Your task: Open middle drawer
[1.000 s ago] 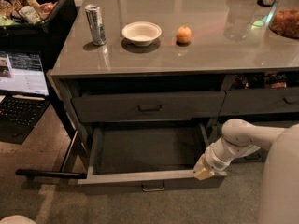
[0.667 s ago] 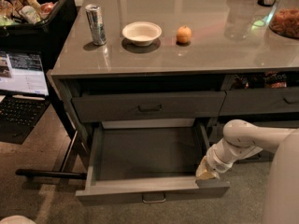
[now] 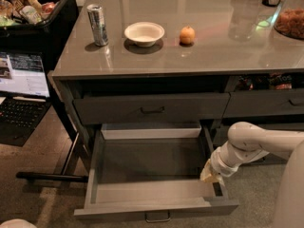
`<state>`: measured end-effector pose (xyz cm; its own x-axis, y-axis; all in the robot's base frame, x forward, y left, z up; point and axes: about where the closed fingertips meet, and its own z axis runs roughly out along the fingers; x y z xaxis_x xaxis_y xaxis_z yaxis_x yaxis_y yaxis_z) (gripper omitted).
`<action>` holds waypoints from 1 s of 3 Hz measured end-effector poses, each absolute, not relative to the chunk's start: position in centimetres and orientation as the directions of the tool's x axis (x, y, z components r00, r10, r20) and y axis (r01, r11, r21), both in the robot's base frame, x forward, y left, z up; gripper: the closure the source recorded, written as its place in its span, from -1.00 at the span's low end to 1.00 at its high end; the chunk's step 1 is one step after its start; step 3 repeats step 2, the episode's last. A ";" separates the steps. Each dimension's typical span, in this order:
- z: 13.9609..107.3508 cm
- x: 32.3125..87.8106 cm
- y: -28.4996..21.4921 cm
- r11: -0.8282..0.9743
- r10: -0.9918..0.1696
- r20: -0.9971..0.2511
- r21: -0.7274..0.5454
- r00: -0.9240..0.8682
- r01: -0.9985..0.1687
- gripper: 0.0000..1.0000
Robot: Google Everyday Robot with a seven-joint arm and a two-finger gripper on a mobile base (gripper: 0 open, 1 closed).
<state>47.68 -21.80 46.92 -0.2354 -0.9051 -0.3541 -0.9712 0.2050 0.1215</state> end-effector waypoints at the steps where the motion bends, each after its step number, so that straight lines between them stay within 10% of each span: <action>1: 47.2 49.3 -21.5 0.193 -0.901 -0.379 0.086 -0.211 -0.977 1.00; 3: 47.4 51.5 -21.2 0.185 -0.893 -0.410 0.040 -0.185 -0.982 1.00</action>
Offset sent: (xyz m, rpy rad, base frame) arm 0.0680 0.0075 0.0112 0.0652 -0.1619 0.0212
